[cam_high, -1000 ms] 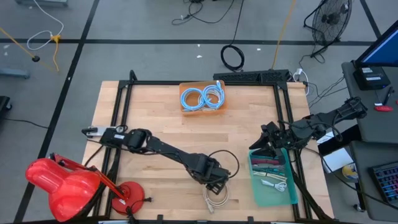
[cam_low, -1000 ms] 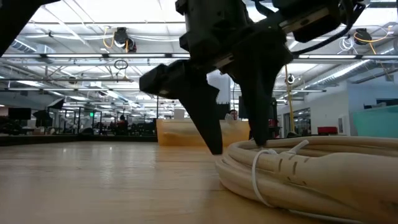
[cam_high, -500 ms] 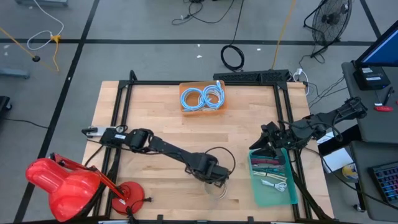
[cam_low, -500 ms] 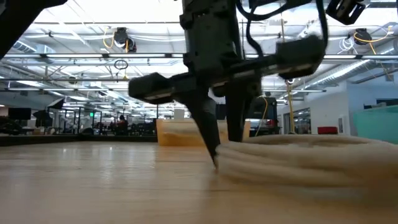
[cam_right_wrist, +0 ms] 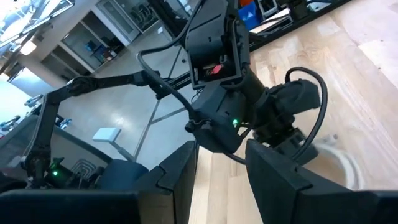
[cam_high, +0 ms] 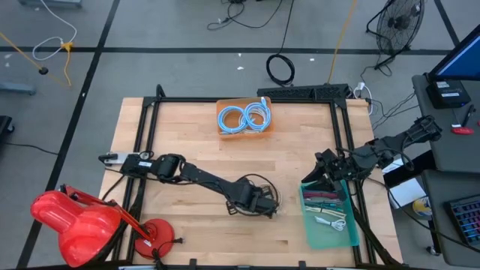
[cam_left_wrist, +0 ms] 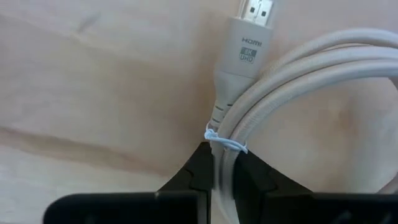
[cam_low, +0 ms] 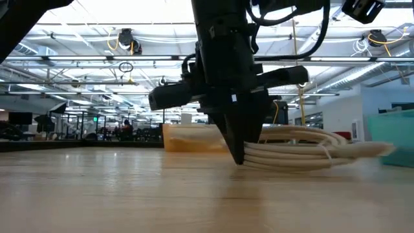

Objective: Pick & Place USB Port
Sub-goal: Put the large brown charger cable into the orange bin

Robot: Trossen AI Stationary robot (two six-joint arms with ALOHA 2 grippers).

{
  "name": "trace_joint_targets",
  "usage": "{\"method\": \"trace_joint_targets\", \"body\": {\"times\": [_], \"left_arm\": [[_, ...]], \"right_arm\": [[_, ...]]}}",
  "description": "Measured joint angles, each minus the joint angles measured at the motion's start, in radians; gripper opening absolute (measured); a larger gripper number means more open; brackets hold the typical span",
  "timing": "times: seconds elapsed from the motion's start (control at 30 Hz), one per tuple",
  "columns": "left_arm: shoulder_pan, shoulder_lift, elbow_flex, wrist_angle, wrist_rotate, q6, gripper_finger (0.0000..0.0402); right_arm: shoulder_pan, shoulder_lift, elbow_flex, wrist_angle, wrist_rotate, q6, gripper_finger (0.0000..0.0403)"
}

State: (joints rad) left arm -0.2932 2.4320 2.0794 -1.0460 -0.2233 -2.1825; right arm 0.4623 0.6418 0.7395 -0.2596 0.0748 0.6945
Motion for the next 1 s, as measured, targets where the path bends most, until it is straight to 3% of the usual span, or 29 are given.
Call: {"method": "trace_joint_targets", "body": {"times": [0.2, 0.47, 0.6, 0.77, 1.0], "left_arm": [[0.014, -0.063, -0.002, -0.046, -0.122, -0.094, 0.0031], [0.104, -0.218, 0.001, -0.228, -0.348, -0.042, 0.0031], [0.188, -0.293, 0.000, -0.313, -0.407, 0.018, 0.0031], [0.353, -0.351, 0.002, -0.297, -0.400, 0.225, 0.0031], [0.580, -0.371, 0.001, -0.166, -0.221, 0.482, 0.0031]], "right_arm": [[0.018, 0.000, 0.000, 0.001, 0.001, 0.000, 0.0135], [0.019, 0.003, 0.000, 0.007, 0.002, 0.000, 0.0135], [0.019, 0.004, 0.000, 0.011, 0.002, 0.004, 0.0135], [0.023, 0.008, 0.000, 0.005, 0.002, 0.025, 0.0135], [0.024, 0.013, 0.000, 0.008, 0.003, 0.025, 0.0135]]}}
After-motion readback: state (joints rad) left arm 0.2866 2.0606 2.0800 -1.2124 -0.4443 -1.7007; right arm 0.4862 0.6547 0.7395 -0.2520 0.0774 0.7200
